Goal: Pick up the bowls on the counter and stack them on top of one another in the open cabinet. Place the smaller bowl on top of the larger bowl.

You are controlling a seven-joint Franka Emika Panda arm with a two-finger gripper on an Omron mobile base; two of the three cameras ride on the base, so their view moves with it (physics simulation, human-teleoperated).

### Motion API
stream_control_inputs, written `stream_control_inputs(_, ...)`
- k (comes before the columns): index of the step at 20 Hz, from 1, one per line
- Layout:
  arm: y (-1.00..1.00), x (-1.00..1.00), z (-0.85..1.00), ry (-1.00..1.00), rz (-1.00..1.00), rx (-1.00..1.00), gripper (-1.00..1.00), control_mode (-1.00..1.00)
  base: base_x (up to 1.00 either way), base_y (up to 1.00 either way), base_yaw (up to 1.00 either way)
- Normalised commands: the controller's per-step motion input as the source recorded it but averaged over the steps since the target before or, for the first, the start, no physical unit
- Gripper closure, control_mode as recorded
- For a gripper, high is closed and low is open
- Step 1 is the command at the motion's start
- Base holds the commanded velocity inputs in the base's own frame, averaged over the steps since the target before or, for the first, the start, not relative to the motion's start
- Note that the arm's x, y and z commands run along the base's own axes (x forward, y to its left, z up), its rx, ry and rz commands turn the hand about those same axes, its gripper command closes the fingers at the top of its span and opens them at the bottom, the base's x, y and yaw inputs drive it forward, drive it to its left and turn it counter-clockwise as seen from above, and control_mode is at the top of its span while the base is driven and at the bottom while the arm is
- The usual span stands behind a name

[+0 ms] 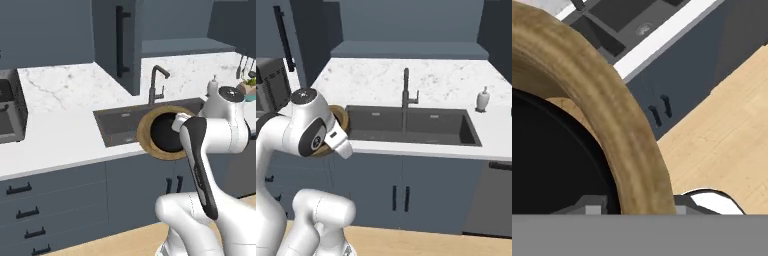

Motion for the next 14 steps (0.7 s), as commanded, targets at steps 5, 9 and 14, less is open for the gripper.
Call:
stream_control_inputs(5, 0.00, 0.00, 0.00, 0.00, 0.00, 0.00, 1.00, 1.00, 0.71, -0.99, 0.00)
stream_control_inputs(9, 0.00, 0.00, 0.00, 0.00, 0.00, 0.00, 1.00, 1.00, 1.00, -0.38, 0.01)
stream_control_inputs(14, 0.00, 0.00, 0.00, 0.00, 0.00, 0.00, 1.00, 1.00, 0.92, 0.09, 0.00)
